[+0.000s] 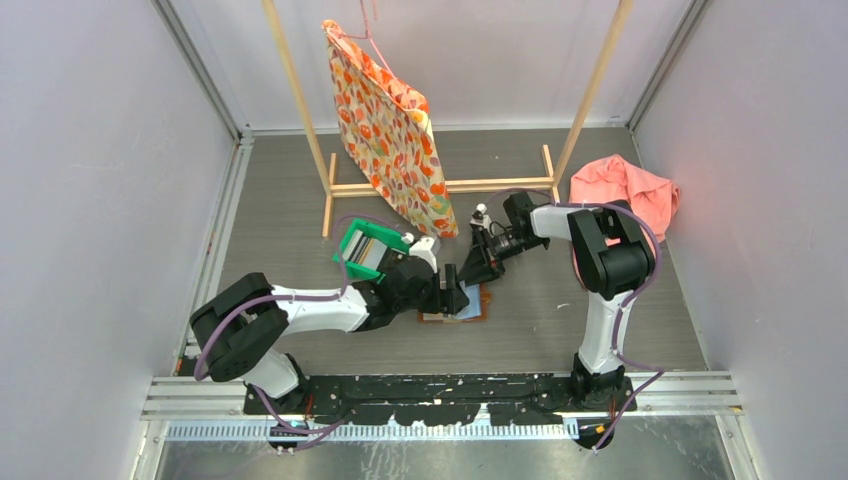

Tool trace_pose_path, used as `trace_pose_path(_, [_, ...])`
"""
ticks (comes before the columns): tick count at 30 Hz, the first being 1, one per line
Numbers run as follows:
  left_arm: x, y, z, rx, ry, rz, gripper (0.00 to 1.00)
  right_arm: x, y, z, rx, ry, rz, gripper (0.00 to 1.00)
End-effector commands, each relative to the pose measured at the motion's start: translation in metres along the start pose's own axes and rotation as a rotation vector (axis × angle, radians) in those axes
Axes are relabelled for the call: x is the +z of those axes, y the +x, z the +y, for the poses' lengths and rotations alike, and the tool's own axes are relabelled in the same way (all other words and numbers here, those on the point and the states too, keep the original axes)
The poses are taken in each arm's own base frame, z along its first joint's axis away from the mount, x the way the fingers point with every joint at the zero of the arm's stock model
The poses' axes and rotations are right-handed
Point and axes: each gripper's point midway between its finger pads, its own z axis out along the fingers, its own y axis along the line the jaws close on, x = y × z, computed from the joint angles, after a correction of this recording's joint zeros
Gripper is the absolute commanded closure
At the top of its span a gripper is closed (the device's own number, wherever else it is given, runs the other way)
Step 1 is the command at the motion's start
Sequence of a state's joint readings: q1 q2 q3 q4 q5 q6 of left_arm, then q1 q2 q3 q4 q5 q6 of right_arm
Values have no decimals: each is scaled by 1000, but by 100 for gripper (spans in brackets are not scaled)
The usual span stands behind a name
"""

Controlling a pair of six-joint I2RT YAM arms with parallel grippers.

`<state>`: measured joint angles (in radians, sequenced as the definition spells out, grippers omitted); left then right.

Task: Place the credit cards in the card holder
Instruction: Insert the credit card into the card holder.

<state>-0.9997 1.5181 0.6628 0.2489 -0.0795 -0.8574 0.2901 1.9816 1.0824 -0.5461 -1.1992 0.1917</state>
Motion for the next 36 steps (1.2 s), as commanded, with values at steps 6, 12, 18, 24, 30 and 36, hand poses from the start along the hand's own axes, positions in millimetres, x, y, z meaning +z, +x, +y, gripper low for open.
trace_pose_path(6, [2, -19, -14, 1, 8, -51, 25, 3, 2, 10, -7, -35, 22, 66])
trace_pose_path(12, [3, -16, -7, -5, -18, -47, 27, 3, 2, 9, -7, -32, 25, 66])
trace_pose_path(18, [3, -14, -4, -7, -27, -43, 33, 3, 3, 8, -6, -27, 27, 66])
trace_pose_path(24, [5, -11, -1, -7, -36, -36, 36, 3, 3, 8, -7, -28, 27, 66])
trace_pose_path(30, [5, -11, 1, -9, -44, -35, 37, 3, 3, 8, -7, -27, 29, 66])
trace_pose_path(36, [5, -13, -4, -5, -24, -37, 31, 5, 5, 11, -12, -39, 37, 66])
